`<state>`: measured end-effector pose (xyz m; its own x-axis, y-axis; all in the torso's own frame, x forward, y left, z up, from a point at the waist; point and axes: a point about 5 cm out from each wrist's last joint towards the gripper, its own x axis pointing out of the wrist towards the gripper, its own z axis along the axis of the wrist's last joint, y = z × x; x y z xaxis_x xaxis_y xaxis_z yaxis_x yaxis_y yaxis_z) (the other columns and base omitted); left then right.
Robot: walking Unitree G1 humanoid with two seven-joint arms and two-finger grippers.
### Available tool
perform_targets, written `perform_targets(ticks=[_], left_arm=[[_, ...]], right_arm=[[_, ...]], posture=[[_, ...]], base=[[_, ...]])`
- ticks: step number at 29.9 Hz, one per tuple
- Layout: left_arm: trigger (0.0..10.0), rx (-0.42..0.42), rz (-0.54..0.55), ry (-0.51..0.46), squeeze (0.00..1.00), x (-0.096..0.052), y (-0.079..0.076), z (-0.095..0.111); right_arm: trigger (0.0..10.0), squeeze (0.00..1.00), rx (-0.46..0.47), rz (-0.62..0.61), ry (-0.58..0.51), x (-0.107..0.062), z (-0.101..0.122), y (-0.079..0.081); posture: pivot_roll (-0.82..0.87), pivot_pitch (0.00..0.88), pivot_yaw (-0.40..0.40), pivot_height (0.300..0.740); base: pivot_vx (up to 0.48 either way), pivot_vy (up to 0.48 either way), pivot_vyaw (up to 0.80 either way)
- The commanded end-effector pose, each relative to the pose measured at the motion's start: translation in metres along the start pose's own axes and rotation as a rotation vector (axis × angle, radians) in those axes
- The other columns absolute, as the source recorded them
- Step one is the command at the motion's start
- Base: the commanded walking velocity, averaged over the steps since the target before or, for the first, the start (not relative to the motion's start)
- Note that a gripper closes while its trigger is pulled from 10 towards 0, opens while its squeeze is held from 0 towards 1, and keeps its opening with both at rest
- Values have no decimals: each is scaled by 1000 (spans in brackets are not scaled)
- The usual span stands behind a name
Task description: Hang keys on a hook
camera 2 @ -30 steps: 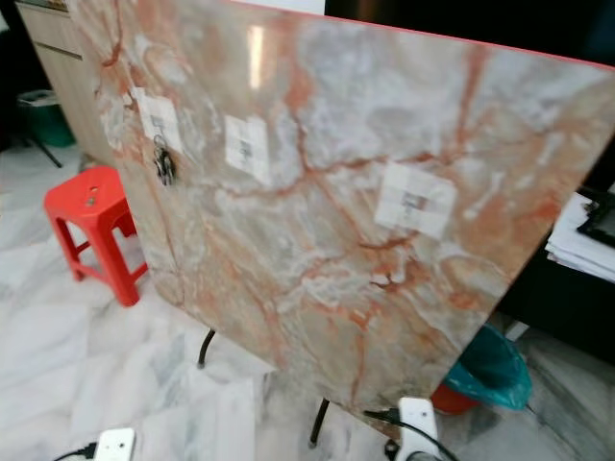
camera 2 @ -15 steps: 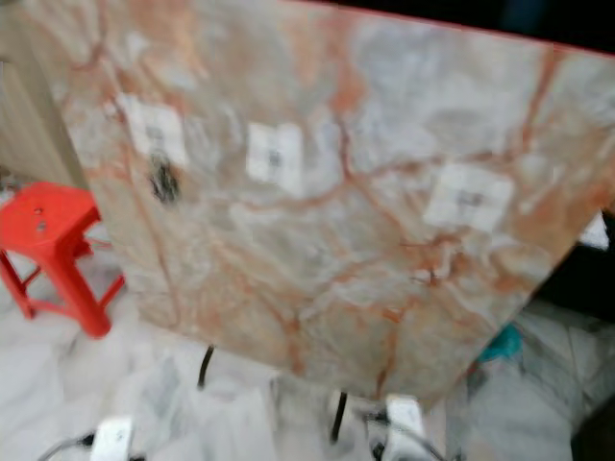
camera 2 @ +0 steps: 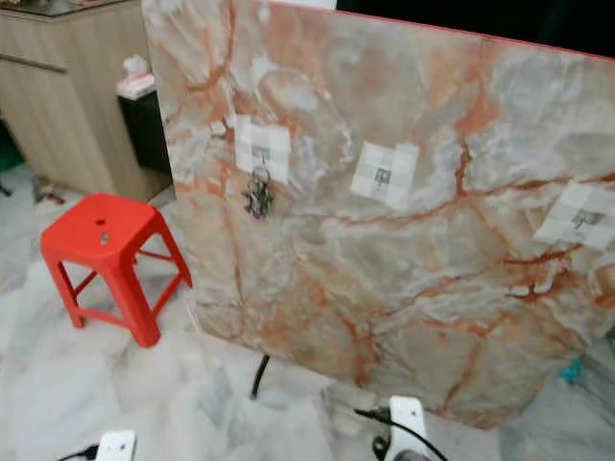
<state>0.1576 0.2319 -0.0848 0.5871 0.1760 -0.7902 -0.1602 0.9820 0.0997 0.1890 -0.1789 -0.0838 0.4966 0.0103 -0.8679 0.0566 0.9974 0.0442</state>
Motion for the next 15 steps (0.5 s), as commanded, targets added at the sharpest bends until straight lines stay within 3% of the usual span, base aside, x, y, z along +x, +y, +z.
perform_targets(ticks=[1,8,15], left_arm=[[10000,11,-27,15,0,0,-10,-3],[10000,39,-44,22,0,1,-13,-1],[10000,61,-50,-7,0,5,-10,14]], right_arm=[[10000,0,-3,-32,15,-2,-6,-13],[10000,0,12,-41,10,-2,-7,-14],[10000,0,27,-28,-11,-1,-1,-7]], posture=[[110,0,-65,740],[117,0,-43,740],[110,0,-9,740]], base=[[0,480,0],[0,480,0],[0,480,0]])
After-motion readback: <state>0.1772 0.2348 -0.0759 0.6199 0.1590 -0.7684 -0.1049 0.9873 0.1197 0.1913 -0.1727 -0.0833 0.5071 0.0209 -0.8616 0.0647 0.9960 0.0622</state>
